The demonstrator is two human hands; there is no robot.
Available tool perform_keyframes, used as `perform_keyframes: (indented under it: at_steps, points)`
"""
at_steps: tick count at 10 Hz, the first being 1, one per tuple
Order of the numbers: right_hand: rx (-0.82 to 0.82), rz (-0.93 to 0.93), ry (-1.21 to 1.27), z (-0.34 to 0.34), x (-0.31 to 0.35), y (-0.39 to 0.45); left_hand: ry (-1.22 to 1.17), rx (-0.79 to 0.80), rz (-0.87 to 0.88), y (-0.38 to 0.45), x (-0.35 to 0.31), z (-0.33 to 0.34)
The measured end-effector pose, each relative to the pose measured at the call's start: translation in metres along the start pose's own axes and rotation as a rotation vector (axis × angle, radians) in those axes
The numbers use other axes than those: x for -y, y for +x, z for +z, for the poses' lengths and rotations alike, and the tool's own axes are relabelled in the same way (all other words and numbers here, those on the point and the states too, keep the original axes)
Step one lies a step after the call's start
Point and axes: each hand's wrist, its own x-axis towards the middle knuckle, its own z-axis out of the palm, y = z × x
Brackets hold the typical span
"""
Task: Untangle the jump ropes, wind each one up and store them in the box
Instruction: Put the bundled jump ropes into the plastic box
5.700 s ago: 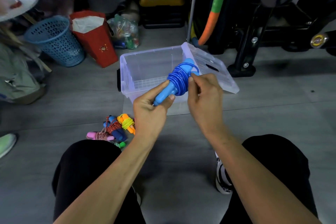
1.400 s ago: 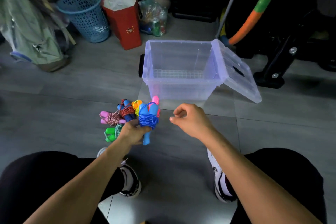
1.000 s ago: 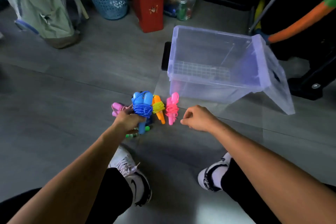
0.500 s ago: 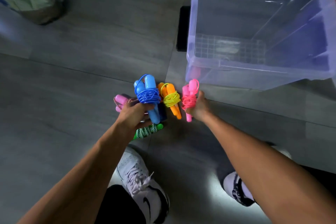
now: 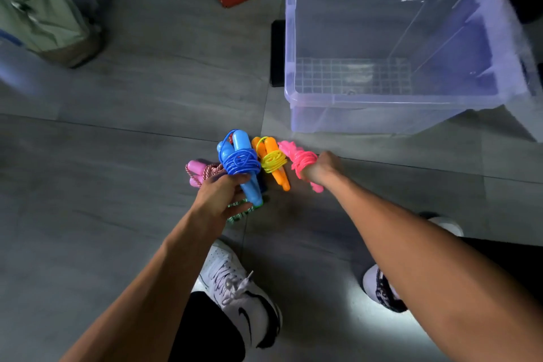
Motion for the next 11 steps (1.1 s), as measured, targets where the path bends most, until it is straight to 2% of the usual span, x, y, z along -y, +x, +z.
perform_keyframes:
  at_steps: [2,4,6,8,11]
  points:
    - [-0.063,-0.093,-0.082,-0.054,-0.011,-0.062,0.114,0.027,0.097,-0.047,-0.021,0.027]
    - [-0.152,-0.228,-0.145,-0.131,-0.026,-0.134,0.192,0.117,0.239,-0.113,-0.052,0.069]
    - [-0.299,-0.351,-0.044,-0.215,-0.034,-0.168,0.241,0.134,0.349,-0.149,-0.087,0.110]
    - [-0.459,-0.397,0.192,-0.259,-0.032,-0.145,0.284,0.121,0.375,-0.128,-0.129,0.160]
    - [-0.404,-0.287,0.395,-0.277,-0.017,-0.043,0.335,0.062,0.332,-0.024,-0.168,0.238]
